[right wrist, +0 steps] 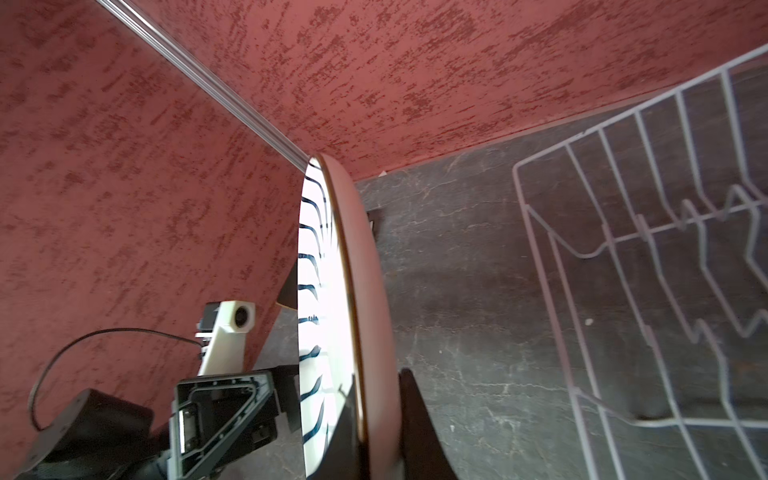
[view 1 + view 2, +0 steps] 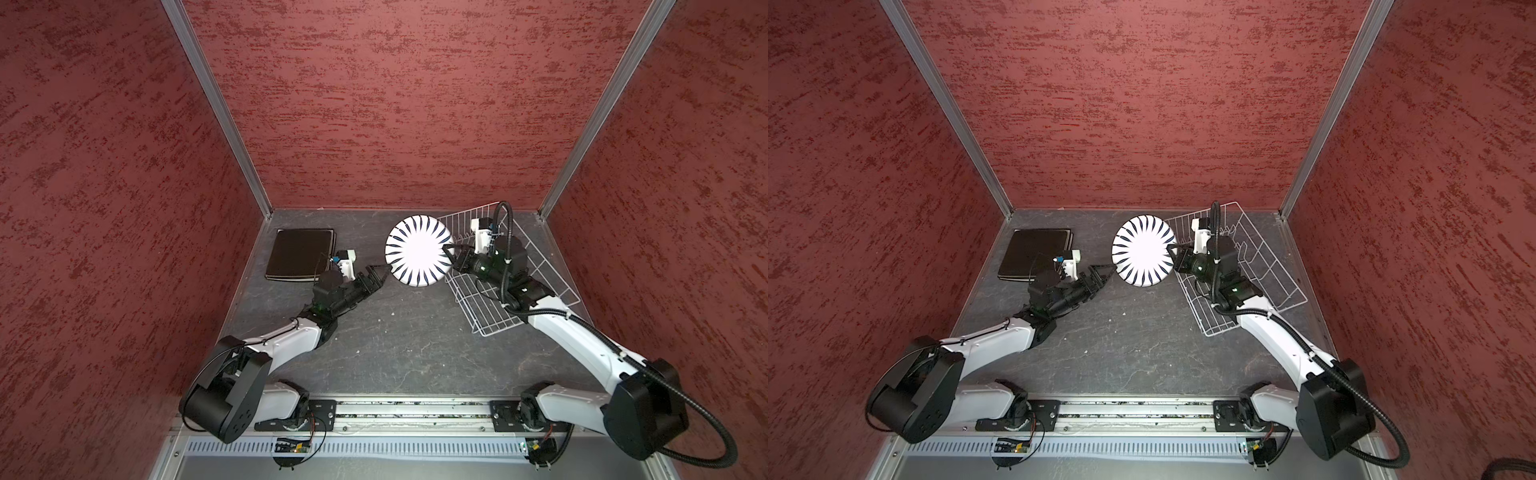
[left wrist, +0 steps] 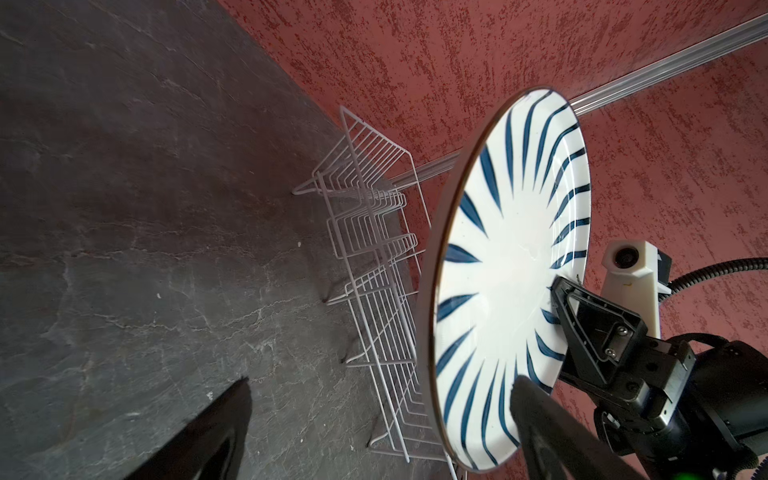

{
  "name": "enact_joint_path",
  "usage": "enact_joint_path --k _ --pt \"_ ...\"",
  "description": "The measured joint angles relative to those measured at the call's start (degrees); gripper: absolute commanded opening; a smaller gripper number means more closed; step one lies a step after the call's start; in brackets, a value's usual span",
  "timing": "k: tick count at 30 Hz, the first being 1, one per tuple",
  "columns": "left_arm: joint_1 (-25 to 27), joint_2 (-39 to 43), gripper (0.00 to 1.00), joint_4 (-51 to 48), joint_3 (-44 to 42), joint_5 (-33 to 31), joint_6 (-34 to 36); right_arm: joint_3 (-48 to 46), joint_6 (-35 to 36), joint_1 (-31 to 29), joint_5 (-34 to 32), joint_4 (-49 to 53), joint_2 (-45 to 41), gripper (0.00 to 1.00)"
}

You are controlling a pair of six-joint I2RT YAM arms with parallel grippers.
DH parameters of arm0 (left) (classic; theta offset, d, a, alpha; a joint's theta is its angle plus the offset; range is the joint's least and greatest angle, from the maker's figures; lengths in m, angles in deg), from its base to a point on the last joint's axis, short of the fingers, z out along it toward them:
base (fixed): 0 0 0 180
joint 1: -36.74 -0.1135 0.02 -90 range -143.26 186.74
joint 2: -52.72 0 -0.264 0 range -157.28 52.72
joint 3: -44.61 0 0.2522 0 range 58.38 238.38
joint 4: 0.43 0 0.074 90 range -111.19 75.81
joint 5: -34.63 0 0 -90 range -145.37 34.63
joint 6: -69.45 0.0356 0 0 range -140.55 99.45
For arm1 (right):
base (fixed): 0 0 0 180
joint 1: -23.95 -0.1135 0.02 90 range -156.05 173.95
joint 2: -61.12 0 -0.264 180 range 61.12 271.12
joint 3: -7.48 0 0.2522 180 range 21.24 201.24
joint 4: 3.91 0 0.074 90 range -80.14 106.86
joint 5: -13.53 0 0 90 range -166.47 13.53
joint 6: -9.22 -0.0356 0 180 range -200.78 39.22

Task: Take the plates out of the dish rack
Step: 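Carry the striped plate toward the left gripper while the left gripper reaches toward it, then close the left gripper on the striped plate rim beside the right gripper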

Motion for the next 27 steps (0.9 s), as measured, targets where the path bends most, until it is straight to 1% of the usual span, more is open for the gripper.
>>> enact_joint_path --k 6,12,14,19,23,27 --pt "0.0 -0.2 0.9 1.5 0.2 1.1 -0.2 -1.1 -3.9 0.7 3.7 -5.0 0.8 0.0" --pt "0.0 -0.8 0.77 3.2 0.6 2.4 -1.1 -2.7 -6.8 1.1 5.8 -8.8 1.4 0.0" --pt "0.0 -1.3 0.71 4.1 0.7 2.8 -1.4 -2.9 -7.3 1.1 6.4 -9.5 1.7 0.0" --pt "0.0 -2.3 0.6 6.2 0.8 3.7 -2.1 -4.0 -8.1 1.3 7.3 -11.0 2.2 0.0" --pt "0.0 -3.2 0.57 7.3 1.1 4.1 -2.4 -4.6 -8.9 1.4 8.0 -12.2 3.1 0.0" --pt "-0.1 -3.5 0.51 8.1 1.2 4.2 -3.0 -5.2 -9.9 1.4 9.0 -13.1 3.7 0.0"
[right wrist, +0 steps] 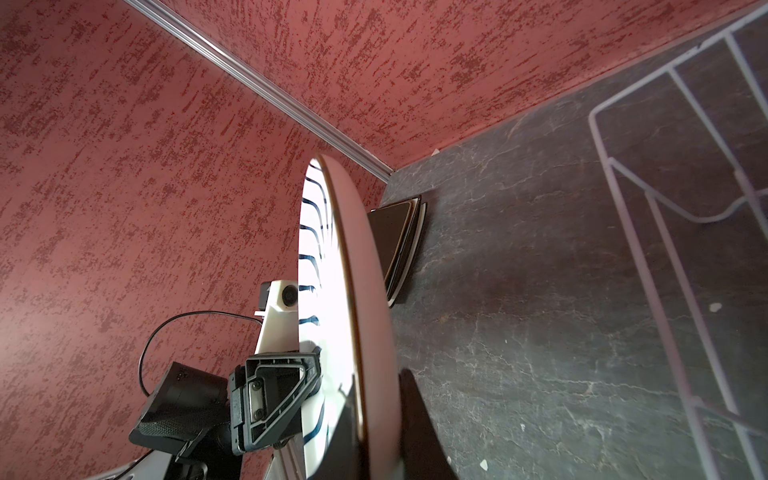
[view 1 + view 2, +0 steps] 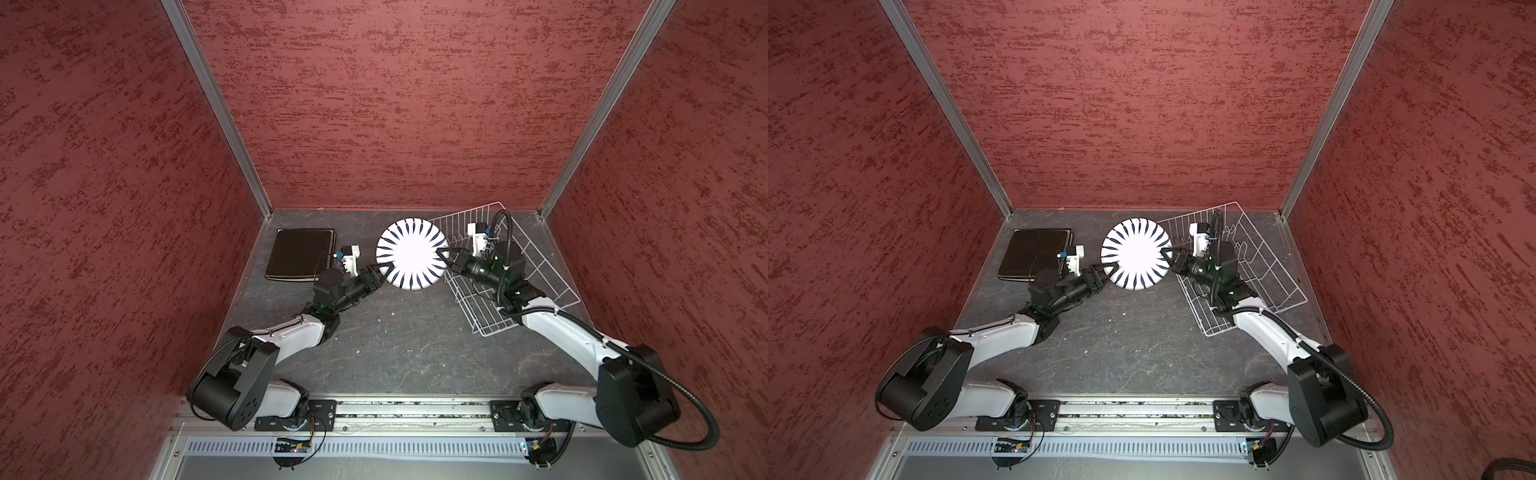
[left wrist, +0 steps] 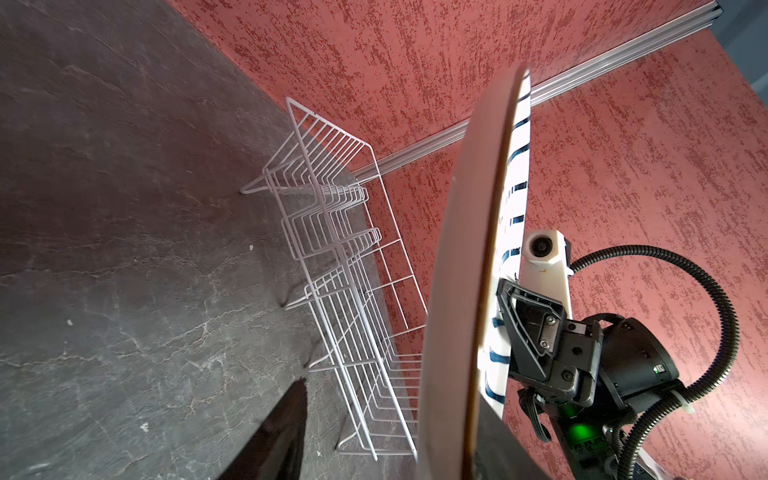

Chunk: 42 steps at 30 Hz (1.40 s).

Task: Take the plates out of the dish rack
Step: 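Close the left gripper on the striped plate rim beside the right gripper, then open the right gripper and draw back while the left gripper lowers the plate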

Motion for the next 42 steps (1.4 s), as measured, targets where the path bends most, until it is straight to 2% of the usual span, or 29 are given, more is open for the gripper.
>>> enact_joint_path --k 9,19,21,26,31,35,39,42 --pt "0.0 -0.7 0.26 1.8 0.7 1.0 -1.3 -1.7 -3.1 0.7 2.6 -4.4 2.3 0.0" --pt "-0.1 -0.5 0.04 3.4 0.8 1.2 -4.1 -3.5 -4.5 1.9 4.7 -7.7 2.3 0.01" --pt "-0.1 -0.3 0.0 3.5 0.8 1.2 -4.0 -3.5 -4.5 2.0 5.0 -8.1 2.3 0.15" --pt "-0.3 -0.3 0.0 3.2 0.8 1.4 -3.6 -3.6 -6.4 2.4 6.3 -9.4 2.3 0.36" --pt "-1.1 1.0 0.0 0.3 0.8 1.5 -2.5 -3.6 -7.5 3.2 7.2 -11.5 2.3 0.64" --pt "-2.0 2.4 0.0 -3.5 0.7 1.3 -1.4 -3.6 -7.5 4.2 7.2 -12.3 2.1 0.74" --pt "-3.3 4.1 0.0 -7.9 0.5 0.5 -0.3 -3.6 -6.8 5.2 7.1 -12.1 1.2 0.91" --pt "-4.3 5.6 0.0 -9.8 0.0 -0.2 0.1 -3.6 -5.9 5.8 6.9 -11.3 0.2 0.99"
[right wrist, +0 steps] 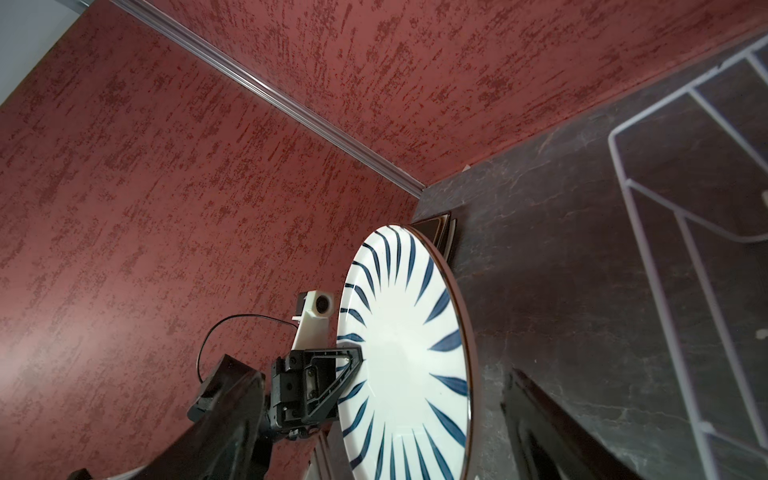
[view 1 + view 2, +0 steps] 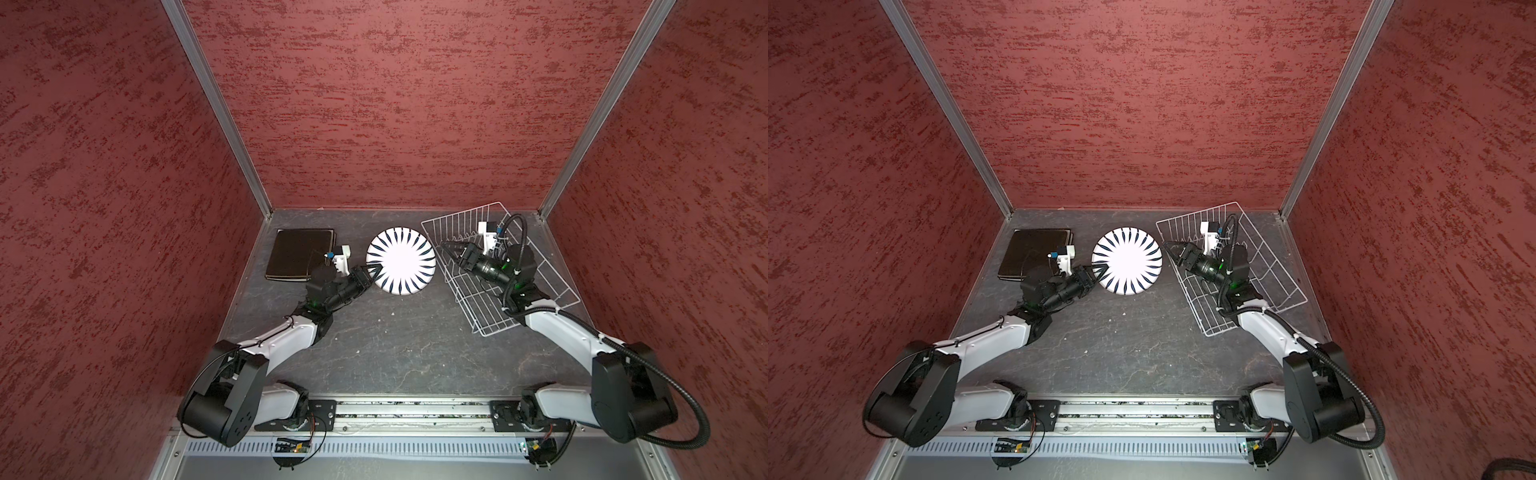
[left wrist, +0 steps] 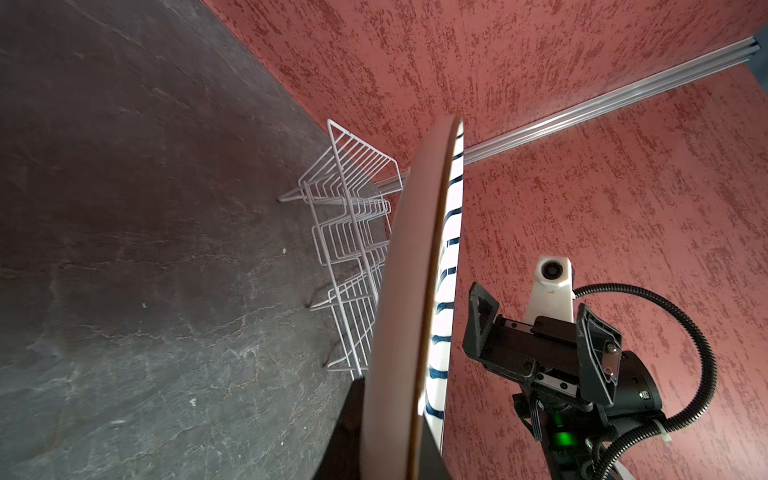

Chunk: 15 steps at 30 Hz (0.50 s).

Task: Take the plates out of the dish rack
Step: 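Open the right gripper and draw back while the left gripper lowers the plate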

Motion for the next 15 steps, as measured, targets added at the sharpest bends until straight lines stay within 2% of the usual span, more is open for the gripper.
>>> enact_joint_path --k 10,15 --pt "-2.6 1.1 0.0 -3.1 -1.3 -4.1 0.6 0.0 4.5 1.7 -1.9 5.7 -4.5 0.99" --pt "-3.3 -0.9 0.0 -3.6 -1.4 -7.0 0.5 0.0 6.6 2.5 -2.4 8.6 -6.0 0.99"
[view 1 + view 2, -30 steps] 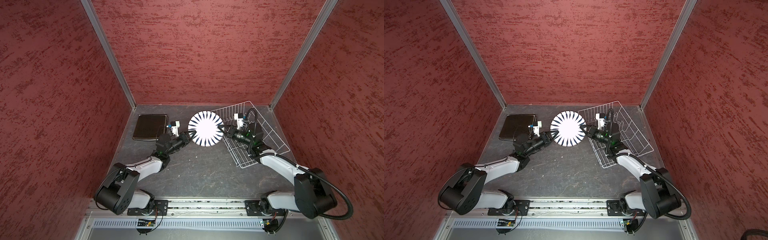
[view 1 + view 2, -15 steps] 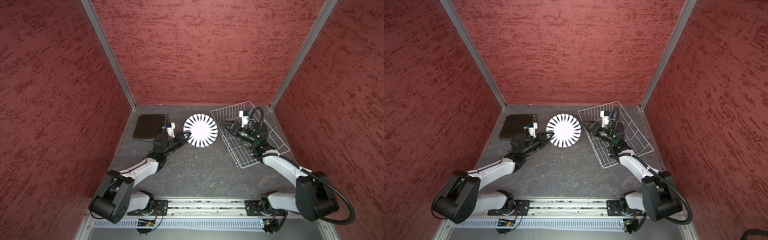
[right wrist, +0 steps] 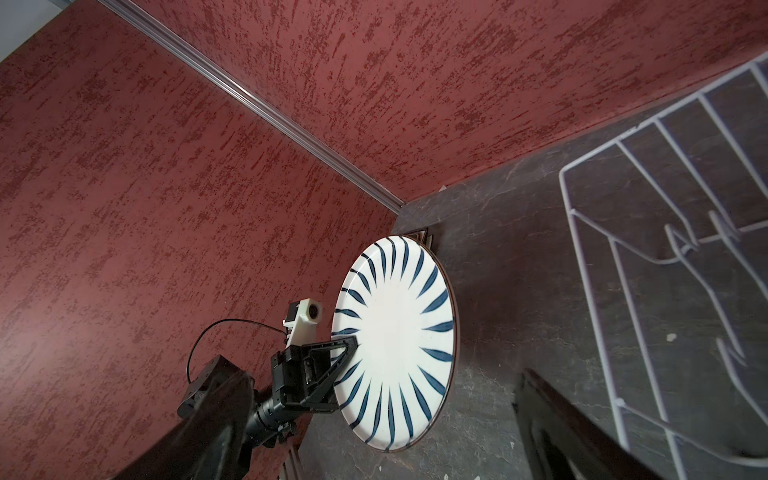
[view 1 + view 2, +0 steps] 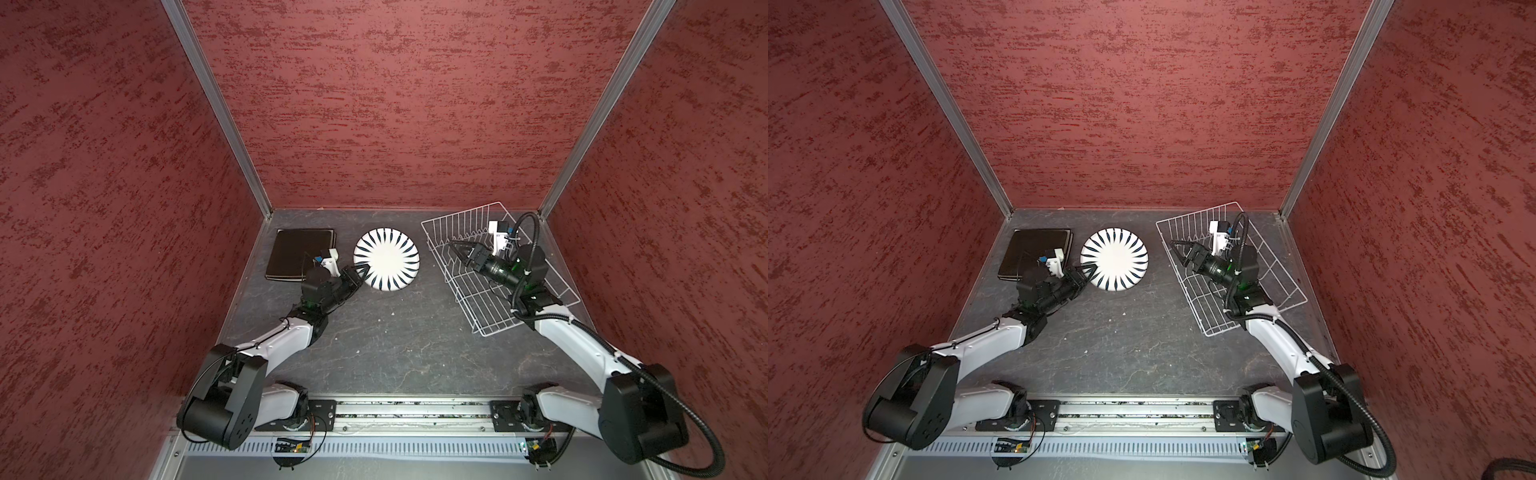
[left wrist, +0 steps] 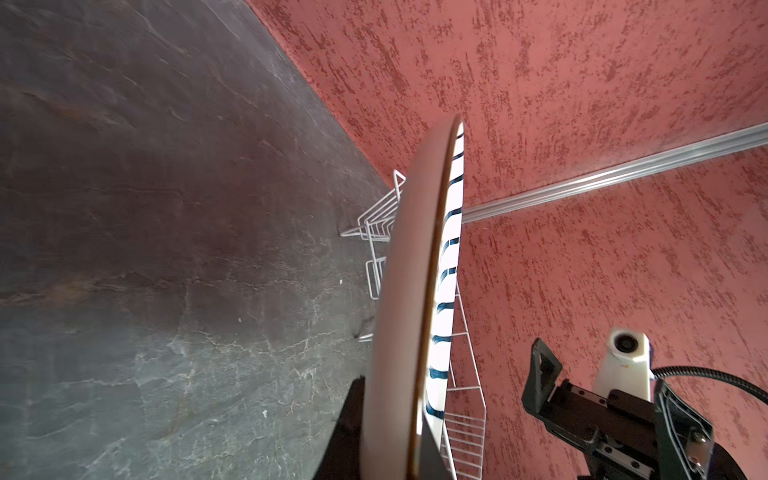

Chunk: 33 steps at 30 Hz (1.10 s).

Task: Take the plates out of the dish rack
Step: 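Open the right gripper and draw back while the left gripper lowers the plate, then lower the striped plate flat onto the table beside the dark plates with the left gripper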

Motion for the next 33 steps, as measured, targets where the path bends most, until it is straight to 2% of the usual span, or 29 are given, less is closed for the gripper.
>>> enact_joint_path --k 7,15,33 --pt "-0.2 -6.1 0.0 0.5 0.1 -4.4 -1.3 0.0 3.9 1.0 -2.2 5.0 -1.0 0.99" --pt "-0.1 -14.6 0.0 1.6 3.2 -6.0 -3.2 0.7 8.3 2.0 -4.6 10.9 -2.3 0.99" --pt "2.8 -25.8 0.0 7.3 9.6 -15.0 -10.1 3.0 14.0 2.6 -8.0 22.5 -6.6 0.99"
